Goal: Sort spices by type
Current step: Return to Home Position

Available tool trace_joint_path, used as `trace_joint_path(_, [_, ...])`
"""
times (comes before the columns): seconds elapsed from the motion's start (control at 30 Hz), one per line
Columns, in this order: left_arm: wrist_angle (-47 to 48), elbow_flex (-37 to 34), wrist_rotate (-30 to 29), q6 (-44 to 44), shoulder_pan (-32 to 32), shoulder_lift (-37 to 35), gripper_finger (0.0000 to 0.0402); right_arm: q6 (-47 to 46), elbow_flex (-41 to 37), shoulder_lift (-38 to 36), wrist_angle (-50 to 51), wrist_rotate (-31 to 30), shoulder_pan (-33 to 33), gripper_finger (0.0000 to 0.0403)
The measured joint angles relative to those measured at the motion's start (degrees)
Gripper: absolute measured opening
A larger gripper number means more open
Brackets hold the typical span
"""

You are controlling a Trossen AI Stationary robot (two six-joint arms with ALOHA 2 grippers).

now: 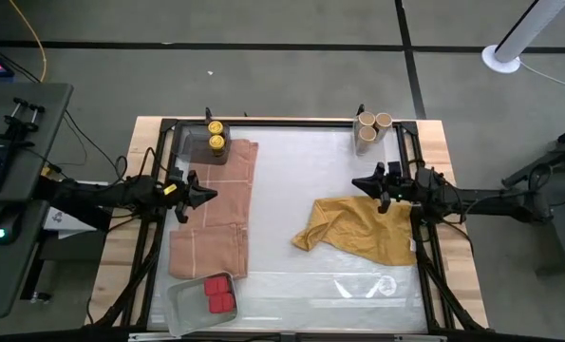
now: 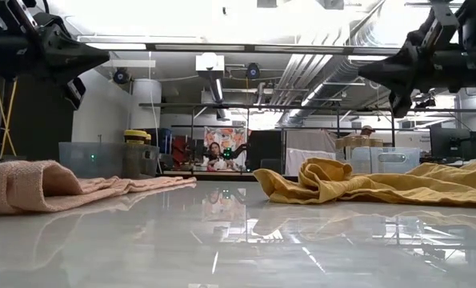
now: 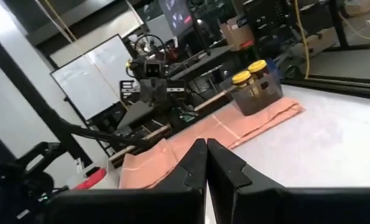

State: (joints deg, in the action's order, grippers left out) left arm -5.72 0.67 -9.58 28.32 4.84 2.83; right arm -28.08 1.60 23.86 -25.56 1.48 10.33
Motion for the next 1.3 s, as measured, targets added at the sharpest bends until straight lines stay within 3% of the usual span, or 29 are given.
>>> trace_joint_path(0.13, [0.0, 0.0, 0.0, 0.0, 0.0, 0.0, 0.0, -2.2, -1.0, 0.0, 0.8, 1.7, 0.0, 0.0])
trace_joint_path(0.67, [2.0, 0.0, 0.0, 0.0, 0.0, 0.0, 0.0, -5.0, -1.0, -0.3, 24.5, 2.3, 0.0, 0.0])
trace_joint_path(0.83, [3.7, 0.0, 0.0, 0.1, 0.0, -2.7, 0.0, -4.9, -1.0, -7.4, 24.5, 2.0, 0.0, 0.0])
trace_joint_path(1.07, [3.5, 0.1, 0.0, 0.1, 0.0, -2.6, 0.0, -4.9, -1.0, -22.8, 24.5, 2.0, 0.0, 0.0])
trace_joint_path(1.3, [3.7, 0.1, 0.0, 0.0, 0.0, -2.6, 0.0, -4.9, -1.0, -23.9, 18.3, 2.2, -0.5, 0.0001])
